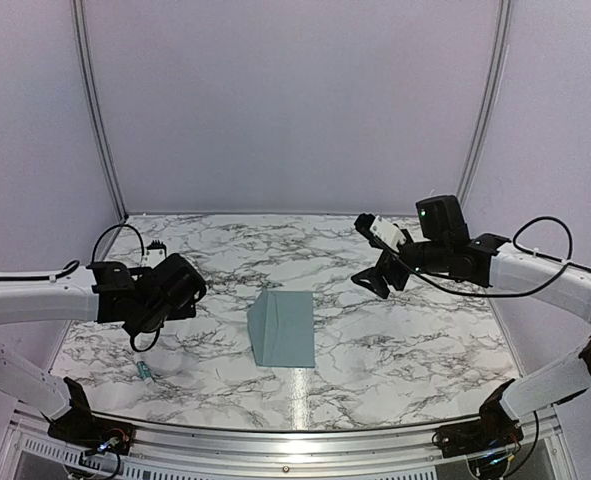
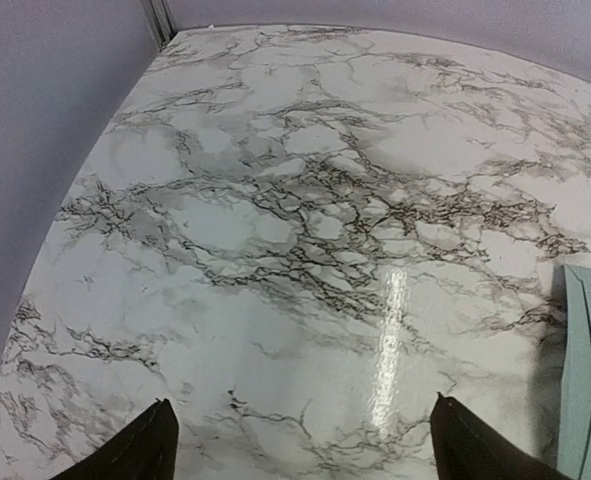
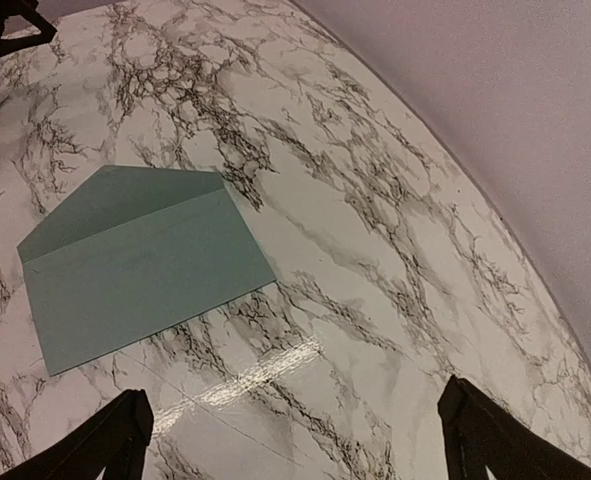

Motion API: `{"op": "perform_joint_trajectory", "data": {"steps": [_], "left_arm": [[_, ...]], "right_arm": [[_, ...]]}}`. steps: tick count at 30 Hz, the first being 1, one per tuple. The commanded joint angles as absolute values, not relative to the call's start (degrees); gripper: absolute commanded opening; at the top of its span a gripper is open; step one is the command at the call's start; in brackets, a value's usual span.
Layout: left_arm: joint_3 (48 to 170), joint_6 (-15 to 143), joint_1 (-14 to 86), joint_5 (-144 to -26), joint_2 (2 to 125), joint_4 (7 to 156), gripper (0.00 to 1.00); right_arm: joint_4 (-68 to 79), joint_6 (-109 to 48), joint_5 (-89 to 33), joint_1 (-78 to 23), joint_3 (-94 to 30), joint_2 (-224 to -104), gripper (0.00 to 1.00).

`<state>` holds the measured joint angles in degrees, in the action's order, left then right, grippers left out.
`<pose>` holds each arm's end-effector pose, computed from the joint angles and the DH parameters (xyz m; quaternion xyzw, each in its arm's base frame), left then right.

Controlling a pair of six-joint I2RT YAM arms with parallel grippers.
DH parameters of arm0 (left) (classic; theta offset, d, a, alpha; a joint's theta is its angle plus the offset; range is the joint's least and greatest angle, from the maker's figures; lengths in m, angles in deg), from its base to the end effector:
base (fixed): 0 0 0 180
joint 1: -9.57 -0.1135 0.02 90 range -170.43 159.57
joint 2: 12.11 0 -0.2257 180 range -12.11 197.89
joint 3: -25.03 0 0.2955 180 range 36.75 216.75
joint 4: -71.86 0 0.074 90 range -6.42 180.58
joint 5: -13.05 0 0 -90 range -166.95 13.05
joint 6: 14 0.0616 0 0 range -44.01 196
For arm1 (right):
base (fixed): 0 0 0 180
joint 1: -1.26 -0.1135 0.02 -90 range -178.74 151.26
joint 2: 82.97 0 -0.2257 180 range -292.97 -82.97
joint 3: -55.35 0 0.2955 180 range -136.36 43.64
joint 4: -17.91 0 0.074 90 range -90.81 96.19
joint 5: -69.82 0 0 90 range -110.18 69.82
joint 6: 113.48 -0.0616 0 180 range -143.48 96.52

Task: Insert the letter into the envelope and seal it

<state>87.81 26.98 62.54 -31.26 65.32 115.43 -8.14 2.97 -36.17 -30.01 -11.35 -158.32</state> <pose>0.2269 -0.2276 0.1596 -0.0757 0.8895 0.0389 0.4490 0.3028 0.2037 0.2116 -0.4799 0.7371 0.1424 0.4540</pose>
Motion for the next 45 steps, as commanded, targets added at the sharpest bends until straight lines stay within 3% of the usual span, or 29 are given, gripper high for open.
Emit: {"op": "perform_joint_trajectory", "data": {"steps": [1, 7, 18, 33, 45], "left_arm": [[82.66, 17.01, 62.7, -29.77, 55.65, 123.74, 0.82], [77.45, 7.77, 61.71, -37.84, 48.15, 126.68, 0.67], [69.34, -5.71, 61.64, -54.18, 46.18, 133.81, 0.59], [63.71, -2.5, 56.87, -60.94, 53.45, 121.6, 0.41], [66.35, 2.03, 56.81, -64.78, 60.93, 113.49, 0.13]], "right_arm": [[-8.48, 4.27, -35.95, -29.79, -11.29, -158.33, 0.95], [-9.43, 5.55, -35.02, -30.39, -11.35, -161.08, 0.89], [-10.22, 7.49, -32.6, -33.98, -11.44, -162.48, 0.88], [-10.42, 7.89, -30.65, -36.08, -11.43, -163.19, 0.87], [-10.64, 7.52, -30.35, -36.06, -11.47, -163.65, 0.87]]}}
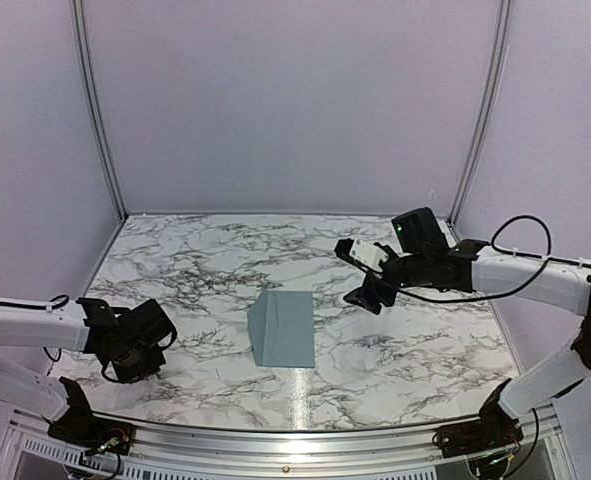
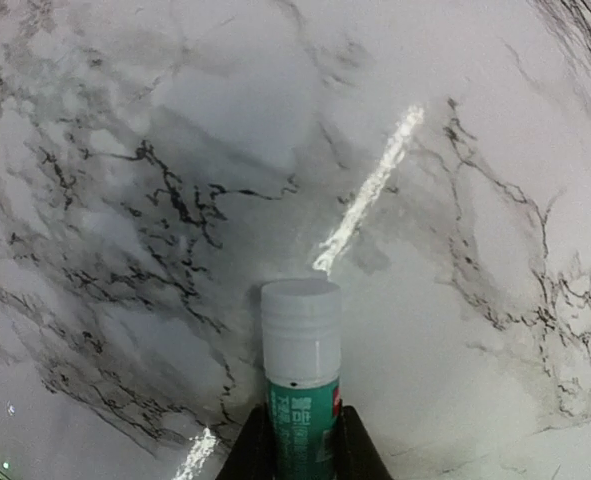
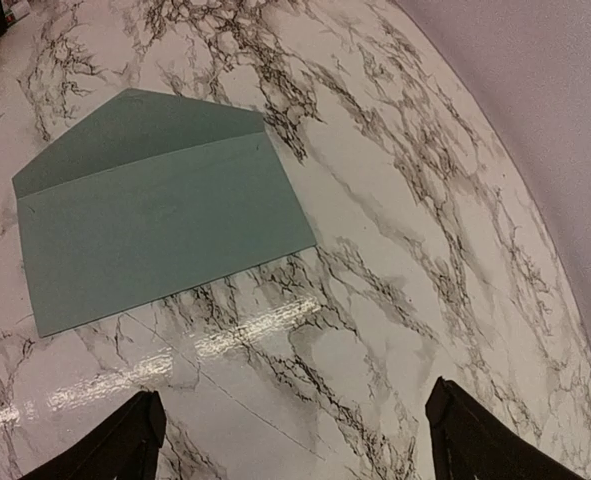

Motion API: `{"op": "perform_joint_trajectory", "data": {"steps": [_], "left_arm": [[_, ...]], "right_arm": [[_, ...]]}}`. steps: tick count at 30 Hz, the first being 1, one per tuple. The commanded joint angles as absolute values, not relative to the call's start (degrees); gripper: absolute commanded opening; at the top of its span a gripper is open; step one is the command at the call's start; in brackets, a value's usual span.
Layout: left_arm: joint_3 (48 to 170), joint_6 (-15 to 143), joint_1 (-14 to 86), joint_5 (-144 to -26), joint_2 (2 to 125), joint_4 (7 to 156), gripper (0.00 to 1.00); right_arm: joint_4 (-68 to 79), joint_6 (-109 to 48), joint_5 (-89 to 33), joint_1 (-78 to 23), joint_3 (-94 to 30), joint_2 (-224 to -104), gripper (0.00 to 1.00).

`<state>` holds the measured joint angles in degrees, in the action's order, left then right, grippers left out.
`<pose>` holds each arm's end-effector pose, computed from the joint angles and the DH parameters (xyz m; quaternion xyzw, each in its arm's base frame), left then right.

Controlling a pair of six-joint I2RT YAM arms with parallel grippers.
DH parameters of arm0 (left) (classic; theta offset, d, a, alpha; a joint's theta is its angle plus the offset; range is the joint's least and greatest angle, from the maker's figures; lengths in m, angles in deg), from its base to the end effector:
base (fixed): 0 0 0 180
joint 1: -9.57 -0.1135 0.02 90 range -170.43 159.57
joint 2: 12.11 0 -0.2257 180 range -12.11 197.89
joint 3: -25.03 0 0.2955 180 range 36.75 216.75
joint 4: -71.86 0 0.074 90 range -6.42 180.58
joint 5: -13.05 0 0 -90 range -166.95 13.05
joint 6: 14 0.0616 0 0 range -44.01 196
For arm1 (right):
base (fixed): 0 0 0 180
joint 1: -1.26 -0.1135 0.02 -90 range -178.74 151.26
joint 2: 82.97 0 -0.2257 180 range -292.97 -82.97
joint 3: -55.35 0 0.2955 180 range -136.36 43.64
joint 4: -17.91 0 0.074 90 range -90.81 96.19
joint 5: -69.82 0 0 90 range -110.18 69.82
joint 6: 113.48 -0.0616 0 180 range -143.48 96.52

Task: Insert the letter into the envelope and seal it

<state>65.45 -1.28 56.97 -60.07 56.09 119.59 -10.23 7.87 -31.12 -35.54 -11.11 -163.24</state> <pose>0.1694 -0.1578 0.0566 -0.2709 0.9433 -0.0429 0.1869 0.2883 0.2303 0.1755 -0.5416 0.7314 0.1062 0.4007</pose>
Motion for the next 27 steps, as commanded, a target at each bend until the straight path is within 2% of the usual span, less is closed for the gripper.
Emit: {"op": "perform_joint_trajectory", "data": {"steps": [1, 9, 13, 19, 22, 27], "left_arm": [[67.37, 3.59, 56.83, -64.14, 61.99, 112.41, 0.12], [81.42, 25.91, 58.26, -62.71, 73.13, 102.93, 0.04], [88.88, 30.52, 59.3, -61.13, 76.67, 101.36, 0.07], [99.84, 39.13, 59.95, -61.19, 79.37, 98.58, 0.03], [103.05, 45.73, 60.08, -64.97, 80.34, 93.25, 0.02], [105.23, 55.43, 60.54, -79.82, 81.68, 84.25, 0.0]], "right_arm": [[-10.52, 7.43, -30.45, -36.06, -11.47, -163.73, 0.87], [-10.89, 5.88, -30.74, -36.09, -12.53, -165.15, 0.87], [-12.36, 5.3, -31.4, -35.29, -14.38, -166.43, 0.87], [-22.22, 5.53, -38.53, -30.65, -25.4, -171.74, 0.85], [-24.18, 4.57, -42.86, -28.68, -30.63, -173.5, 0.84], [-25.85, 6.32, -48.51, -28.51, -34.49, -173.26, 0.82]]}}
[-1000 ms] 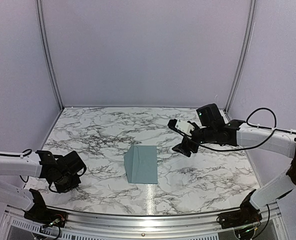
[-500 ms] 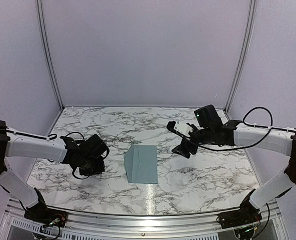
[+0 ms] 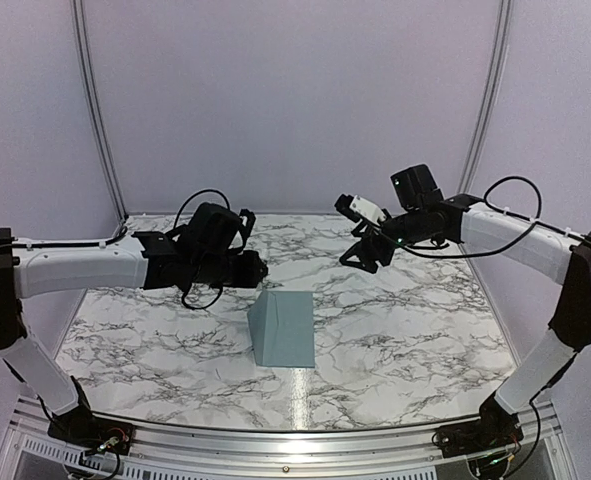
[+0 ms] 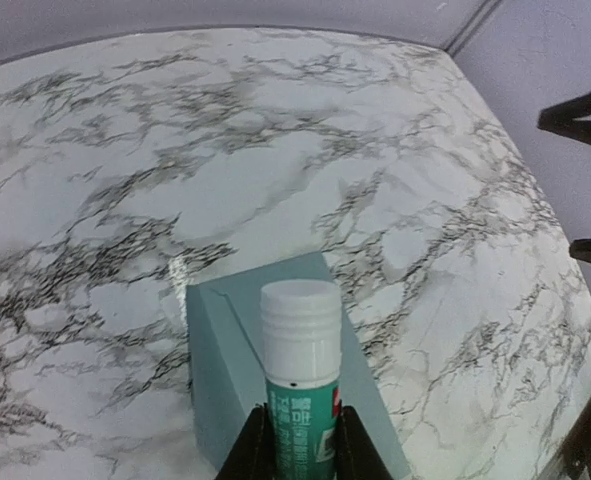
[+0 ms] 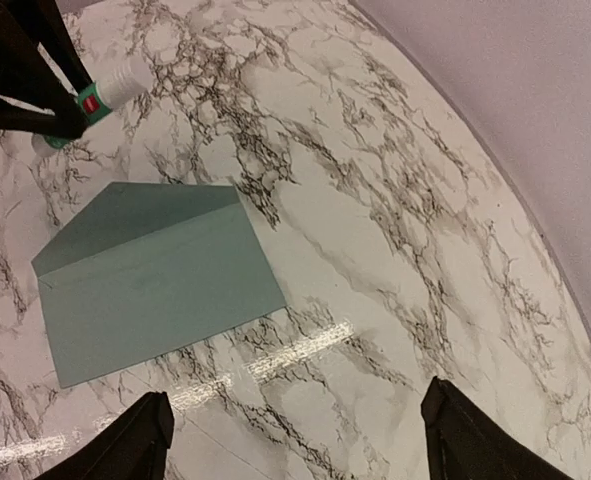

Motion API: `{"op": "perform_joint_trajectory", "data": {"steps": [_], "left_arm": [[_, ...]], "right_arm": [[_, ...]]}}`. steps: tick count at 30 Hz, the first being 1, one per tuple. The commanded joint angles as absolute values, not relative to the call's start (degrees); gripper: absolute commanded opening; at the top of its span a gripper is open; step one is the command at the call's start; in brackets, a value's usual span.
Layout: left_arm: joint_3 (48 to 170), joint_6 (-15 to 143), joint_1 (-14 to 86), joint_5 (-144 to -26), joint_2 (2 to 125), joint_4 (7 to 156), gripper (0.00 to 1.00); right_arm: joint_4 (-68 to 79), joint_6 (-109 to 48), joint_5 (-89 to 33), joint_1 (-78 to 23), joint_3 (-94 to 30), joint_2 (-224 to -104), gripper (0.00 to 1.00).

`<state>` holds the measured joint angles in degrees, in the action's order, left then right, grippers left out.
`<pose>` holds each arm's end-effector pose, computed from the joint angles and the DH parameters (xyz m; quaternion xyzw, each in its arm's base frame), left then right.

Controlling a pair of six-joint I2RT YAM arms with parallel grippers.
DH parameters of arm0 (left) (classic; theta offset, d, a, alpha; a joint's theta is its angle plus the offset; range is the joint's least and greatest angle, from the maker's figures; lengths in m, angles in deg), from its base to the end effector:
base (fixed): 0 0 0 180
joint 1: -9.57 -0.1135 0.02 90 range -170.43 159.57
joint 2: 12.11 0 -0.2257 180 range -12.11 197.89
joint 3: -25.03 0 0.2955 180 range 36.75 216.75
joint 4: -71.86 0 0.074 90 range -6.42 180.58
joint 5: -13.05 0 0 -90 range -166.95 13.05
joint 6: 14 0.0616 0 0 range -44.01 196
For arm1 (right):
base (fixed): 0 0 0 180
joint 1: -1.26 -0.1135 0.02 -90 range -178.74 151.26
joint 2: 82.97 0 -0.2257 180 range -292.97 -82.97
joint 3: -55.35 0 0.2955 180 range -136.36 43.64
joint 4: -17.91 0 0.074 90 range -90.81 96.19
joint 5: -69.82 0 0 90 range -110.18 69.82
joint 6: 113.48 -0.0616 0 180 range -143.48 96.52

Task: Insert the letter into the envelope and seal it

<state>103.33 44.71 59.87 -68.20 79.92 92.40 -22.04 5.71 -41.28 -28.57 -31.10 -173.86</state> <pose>0.2797 -0.3222 0.1930 0.1104 0.8753 -0.2534 0.3969 0.3464 0.2242 0.2243 -0.5082 0.7537 0.1709 0.3801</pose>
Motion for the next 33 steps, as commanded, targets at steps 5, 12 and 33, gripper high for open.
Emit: {"op": "perform_joint_trajectory", "data": {"steps": [5, 12, 33], "left_arm": [[106.26, 62.83, 62.39, -88.61, 82.31, 79.49, 0.0], [104.4, 67.43, 64.34, -94.56, 83.11, 74.43, 0.0], [104.46, 71.85, 66.39, -98.15, 85.14, 74.1, 0.0]], "right_arm": [[-31.75, 6.88, -55.73, -28.51, -39.49, -174.63, 0.79], [-41.19, 10.44, -71.41, -28.51, -42.34, -178.62, 0.72], [-58.27, 20.02, -82.99, -28.59, -47.33, -184.2, 0.6]]}}
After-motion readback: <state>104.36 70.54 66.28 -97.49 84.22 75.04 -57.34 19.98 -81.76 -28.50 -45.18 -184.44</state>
